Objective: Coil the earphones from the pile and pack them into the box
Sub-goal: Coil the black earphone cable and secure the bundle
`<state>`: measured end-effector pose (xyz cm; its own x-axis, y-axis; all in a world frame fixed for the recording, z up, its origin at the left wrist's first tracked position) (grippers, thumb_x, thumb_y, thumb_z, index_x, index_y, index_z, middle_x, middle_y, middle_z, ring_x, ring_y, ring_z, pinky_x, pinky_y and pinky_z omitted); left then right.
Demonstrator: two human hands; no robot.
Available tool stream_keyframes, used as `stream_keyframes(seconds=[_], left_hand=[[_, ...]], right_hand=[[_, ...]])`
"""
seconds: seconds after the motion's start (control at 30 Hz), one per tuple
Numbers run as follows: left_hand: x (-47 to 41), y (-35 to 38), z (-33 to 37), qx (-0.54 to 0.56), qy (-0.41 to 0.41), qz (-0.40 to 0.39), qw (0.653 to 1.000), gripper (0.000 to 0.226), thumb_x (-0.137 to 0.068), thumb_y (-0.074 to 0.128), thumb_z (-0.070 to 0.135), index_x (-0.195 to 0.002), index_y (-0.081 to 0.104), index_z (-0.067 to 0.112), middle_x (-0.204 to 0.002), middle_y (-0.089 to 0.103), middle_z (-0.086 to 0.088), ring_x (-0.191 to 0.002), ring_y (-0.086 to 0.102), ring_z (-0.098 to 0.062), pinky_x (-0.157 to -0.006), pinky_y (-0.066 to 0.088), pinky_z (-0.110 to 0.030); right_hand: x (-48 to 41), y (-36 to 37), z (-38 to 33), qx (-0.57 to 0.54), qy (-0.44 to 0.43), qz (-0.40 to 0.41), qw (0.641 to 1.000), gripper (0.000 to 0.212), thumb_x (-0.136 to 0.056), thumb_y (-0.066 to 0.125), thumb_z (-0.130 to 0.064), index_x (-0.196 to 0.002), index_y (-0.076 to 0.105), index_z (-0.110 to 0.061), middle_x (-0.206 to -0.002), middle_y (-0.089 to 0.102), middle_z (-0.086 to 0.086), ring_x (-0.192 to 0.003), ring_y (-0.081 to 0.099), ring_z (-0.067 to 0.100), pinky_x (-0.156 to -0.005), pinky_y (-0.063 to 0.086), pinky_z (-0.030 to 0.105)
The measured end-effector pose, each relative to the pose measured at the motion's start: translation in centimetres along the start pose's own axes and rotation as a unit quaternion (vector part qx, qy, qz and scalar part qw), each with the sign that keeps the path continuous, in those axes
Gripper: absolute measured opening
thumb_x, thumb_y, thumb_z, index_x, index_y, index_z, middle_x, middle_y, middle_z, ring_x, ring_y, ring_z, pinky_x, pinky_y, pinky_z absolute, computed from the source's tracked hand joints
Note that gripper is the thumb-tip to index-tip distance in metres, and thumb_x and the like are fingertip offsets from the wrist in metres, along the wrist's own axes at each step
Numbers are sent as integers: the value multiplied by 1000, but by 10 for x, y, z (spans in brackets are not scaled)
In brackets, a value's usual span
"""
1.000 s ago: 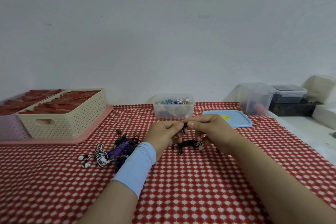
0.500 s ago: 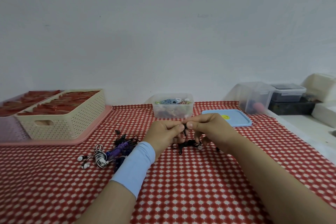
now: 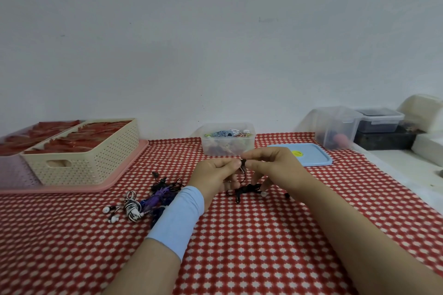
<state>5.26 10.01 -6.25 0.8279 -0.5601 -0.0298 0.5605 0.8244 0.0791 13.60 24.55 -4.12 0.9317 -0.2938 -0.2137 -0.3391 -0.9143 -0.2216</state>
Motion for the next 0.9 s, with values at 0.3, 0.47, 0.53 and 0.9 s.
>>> stream_keyframes(seconds=[0.3, 0.47, 0.53, 0.9], left_hand=[[-2, 0, -4, 10, -33, -7, 999, 16, -90, 70, 16, -102, 76, 6, -87, 70, -8, -66, 59, -10, -63, 57, -25], [-2, -3, -4, -14, -22, -4, 1000, 15, -89, 71, 14, -102, 76, 7, -84, 66, -8, -68, 60, -12, -65, 56, -26], [-2, -2, -4, -30, -13, -5, 999, 16, -88, 72, 13, -103, 76, 8, -84, 67, -7, -69, 61, -12, -67, 57, -27], [-1, -4, 1, -60, 25, 9, 998, 10, -88, 73, 17, -96, 78, 15, -76, 71, -1, -65, 64, -10, -71, 60, -32]], right_hand=[[-3, -1, 0, 45, -39, 24, 998, 18, -84, 77, -1, -86, 78, -18, -73, 76, 0, -55, 65, 15, -50, 56, 32], [-2, 0, -3, 62, -45, 16, 997, 21, -85, 76, 0, -83, 79, -21, -70, 75, -4, -56, 66, 14, -49, 56, 27], [-2, -1, -2, 70, -43, 24, 996, 20, -85, 76, -1, -82, 79, -21, -70, 75, -3, -56, 65, 15, -47, 54, 25], [1, 2, -7, 52, -46, 16, 997, 23, -86, 75, -4, -86, 79, -27, -76, 77, -1, -56, 64, 17, -49, 56, 30]])
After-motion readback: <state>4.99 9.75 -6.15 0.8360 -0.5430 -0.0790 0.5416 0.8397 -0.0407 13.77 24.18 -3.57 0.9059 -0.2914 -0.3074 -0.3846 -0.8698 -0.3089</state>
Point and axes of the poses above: each hand's wrist, its own x-axis away from the middle knuckle, its own y-axis out of the palm, z = x × y, the point moved 3 cm from there along -x, towards the middle knuckle
